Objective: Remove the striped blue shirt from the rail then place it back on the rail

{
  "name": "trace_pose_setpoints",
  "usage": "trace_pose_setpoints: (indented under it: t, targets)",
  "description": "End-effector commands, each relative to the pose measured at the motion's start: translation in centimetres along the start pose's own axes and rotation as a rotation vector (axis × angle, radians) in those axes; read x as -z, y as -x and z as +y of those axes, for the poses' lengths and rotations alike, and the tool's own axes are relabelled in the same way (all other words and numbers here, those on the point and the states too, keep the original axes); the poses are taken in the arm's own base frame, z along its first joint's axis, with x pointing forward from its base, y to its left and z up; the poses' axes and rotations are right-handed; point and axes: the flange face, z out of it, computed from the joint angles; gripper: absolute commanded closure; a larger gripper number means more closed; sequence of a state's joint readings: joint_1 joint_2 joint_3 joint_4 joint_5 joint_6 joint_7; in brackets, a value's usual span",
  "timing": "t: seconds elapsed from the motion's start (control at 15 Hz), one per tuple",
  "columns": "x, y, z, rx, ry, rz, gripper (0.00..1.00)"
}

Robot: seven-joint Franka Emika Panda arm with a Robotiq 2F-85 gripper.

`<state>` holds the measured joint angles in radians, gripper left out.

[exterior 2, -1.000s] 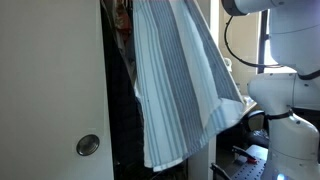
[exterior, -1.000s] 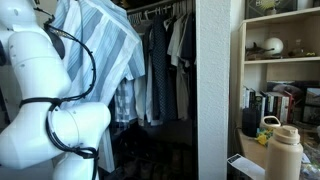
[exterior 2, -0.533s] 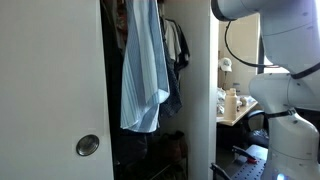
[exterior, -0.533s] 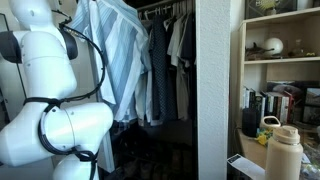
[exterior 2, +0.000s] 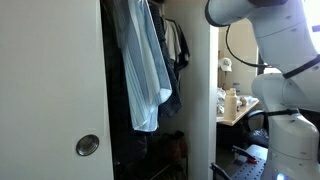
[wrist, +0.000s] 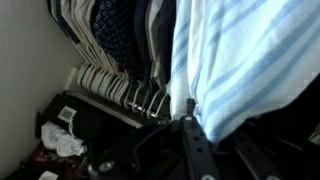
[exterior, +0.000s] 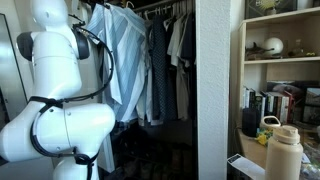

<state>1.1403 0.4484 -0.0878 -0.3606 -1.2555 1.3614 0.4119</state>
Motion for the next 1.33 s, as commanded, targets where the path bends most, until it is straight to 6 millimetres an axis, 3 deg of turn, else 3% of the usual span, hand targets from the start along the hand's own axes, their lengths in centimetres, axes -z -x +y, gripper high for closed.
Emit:
trace_pose_setpoints:
  t: [0.0, 0.67, 1.27]
  targets:
    - [-2.5, -1.6, 1.3, 0.001, -0.059, 0.034, 0.97]
    - [-9.3, -3.7, 5.6, -0.043, -0.041, 0.039, 0.97]
    - [-14.0, -4.4, 7.6, -0.065, -0.034, 0.03, 0.97]
